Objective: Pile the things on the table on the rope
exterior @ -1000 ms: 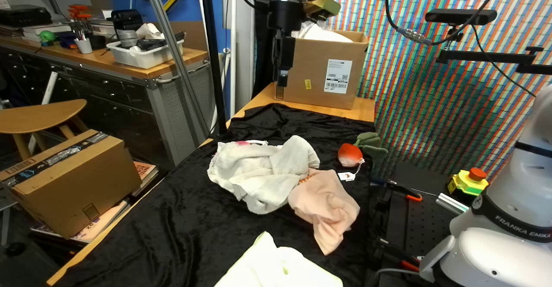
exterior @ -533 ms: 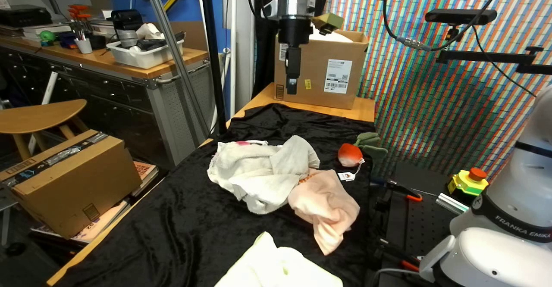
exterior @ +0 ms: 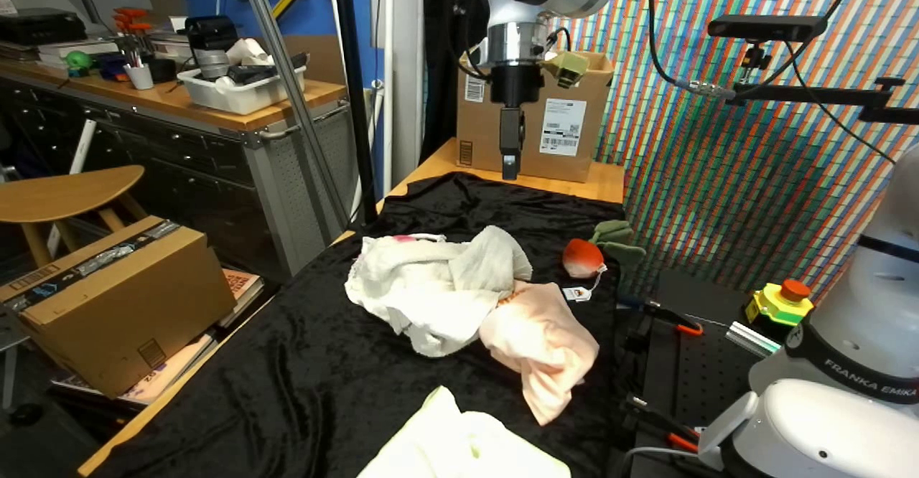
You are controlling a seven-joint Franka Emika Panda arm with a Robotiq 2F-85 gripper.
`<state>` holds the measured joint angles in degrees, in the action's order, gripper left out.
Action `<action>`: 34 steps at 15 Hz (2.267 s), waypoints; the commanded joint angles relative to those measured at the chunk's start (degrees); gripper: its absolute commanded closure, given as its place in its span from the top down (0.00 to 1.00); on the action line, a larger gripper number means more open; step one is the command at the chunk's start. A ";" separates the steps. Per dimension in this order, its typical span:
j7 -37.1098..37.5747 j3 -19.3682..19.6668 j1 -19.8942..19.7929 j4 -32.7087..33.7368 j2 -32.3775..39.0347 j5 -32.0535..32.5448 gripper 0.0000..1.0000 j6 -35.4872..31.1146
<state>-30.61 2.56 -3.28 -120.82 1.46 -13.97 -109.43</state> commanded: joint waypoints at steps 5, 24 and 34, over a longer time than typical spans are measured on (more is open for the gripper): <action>6.50 1.04 -0.52 -10.79 -8.37 -0.30 1.00 -2.93; 28.05 1.82 -1.61 -37.13 -18.45 5.56 1.00 -32.92; 38.29 2.26 -2.65 -37.08 -13.69 9.17 1.00 -32.55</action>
<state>5.99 4.97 -5.04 -157.94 -13.82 -5.18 -141.01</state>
